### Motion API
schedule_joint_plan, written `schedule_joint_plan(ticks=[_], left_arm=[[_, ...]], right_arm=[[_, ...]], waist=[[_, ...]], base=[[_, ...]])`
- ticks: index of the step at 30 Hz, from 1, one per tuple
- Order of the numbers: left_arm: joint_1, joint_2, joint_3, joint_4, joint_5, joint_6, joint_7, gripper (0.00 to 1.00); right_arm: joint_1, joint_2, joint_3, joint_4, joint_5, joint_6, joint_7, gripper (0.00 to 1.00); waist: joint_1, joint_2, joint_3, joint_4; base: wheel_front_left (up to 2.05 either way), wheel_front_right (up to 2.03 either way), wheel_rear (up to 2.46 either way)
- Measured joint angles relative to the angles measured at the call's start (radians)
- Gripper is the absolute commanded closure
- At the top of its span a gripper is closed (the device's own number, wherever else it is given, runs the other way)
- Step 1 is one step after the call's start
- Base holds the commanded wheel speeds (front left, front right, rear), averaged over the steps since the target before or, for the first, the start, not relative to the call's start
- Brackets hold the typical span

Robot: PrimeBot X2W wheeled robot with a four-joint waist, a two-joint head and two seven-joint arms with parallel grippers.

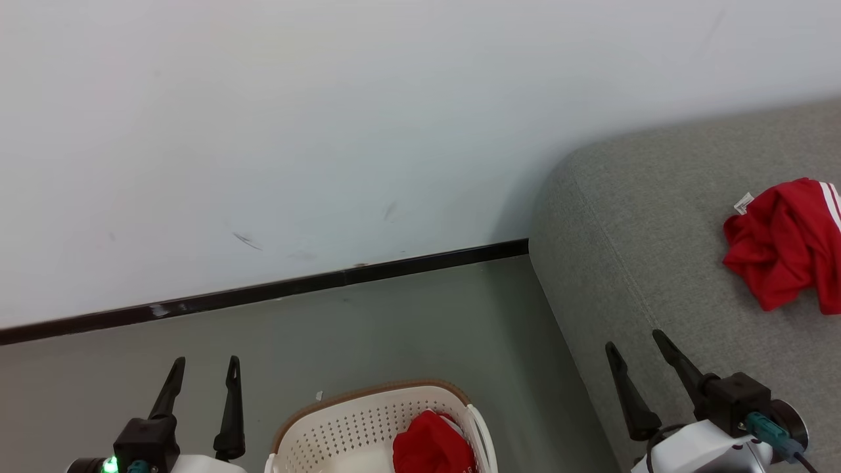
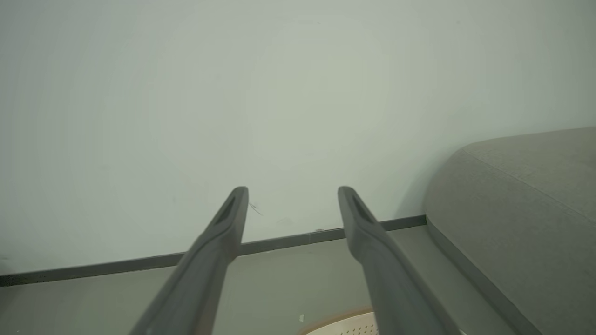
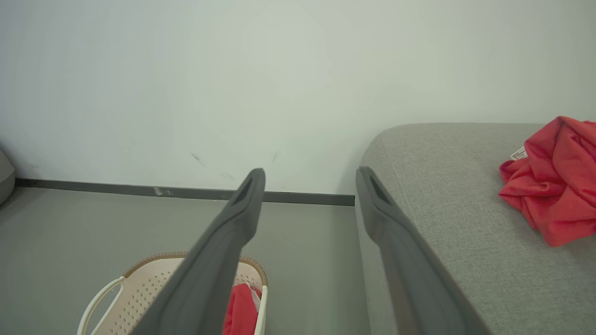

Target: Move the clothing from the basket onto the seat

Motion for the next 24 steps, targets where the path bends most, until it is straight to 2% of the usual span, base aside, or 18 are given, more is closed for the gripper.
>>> schedule_joint_plan(ticks=[17,24], left_arm=[[-0.015,-0.005,-0.007,0.0,0.028,-0.003,0.0,0.0],[-0.021,-0.001,-0.017,0.011,0.036,-0.021,0.0,0.0]], right_arm=[[0.0,0.0,0.014,0.0,0.044,0.0,0.0,0.0],[0.0,0.001,0.024,-0.011,0.05,0.0,0.0,0.0]], waist=[[0.0,0.0,0.006,-0.003],[0.0,0.0,0.01,-0.008]], base=[[0.0,0.0,0.0],[0.0,0.0,0.0]])
